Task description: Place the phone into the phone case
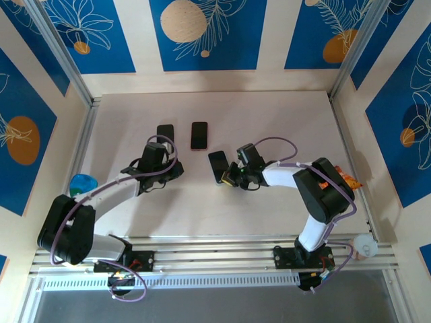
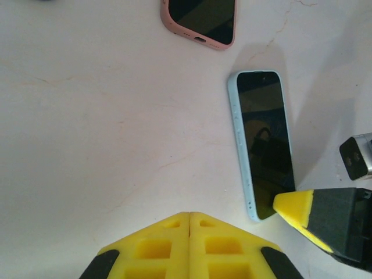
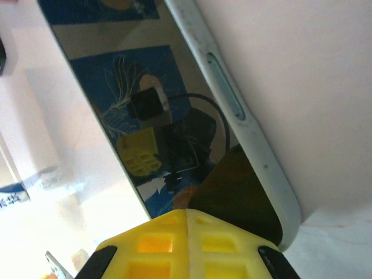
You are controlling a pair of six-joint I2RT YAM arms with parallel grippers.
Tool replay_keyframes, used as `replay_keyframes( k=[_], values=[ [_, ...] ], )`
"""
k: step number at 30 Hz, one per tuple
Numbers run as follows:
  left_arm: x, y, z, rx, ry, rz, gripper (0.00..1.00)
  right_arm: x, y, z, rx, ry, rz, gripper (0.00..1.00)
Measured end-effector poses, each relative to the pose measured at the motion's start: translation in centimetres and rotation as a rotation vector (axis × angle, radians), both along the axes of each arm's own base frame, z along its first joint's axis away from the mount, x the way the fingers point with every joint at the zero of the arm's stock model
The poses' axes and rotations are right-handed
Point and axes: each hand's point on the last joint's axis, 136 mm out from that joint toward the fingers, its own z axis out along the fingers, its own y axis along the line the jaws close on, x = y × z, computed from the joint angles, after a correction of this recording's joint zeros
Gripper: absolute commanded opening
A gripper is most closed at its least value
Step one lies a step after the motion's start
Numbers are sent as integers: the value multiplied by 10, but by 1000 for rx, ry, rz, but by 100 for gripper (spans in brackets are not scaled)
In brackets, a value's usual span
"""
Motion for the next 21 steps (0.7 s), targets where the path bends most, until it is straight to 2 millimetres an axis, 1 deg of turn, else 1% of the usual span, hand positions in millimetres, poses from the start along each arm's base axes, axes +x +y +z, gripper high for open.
replay_keyframes(
  k=[4,10,16,21],
  values=[
    [-1,2,-2,6,6,2,0,8,-10,0,-4,5,-55,0],
    [-1,4,-2,8,10,5,0,25,-18,0,-1,11,-119,0],
    [-1,5,3,6,-3,4,0,55,-13,2,19,-1,-168,0],
    [-4,8,1,17,11,5,0,84,-9,3,23,-21,-196,0]
  ],
)
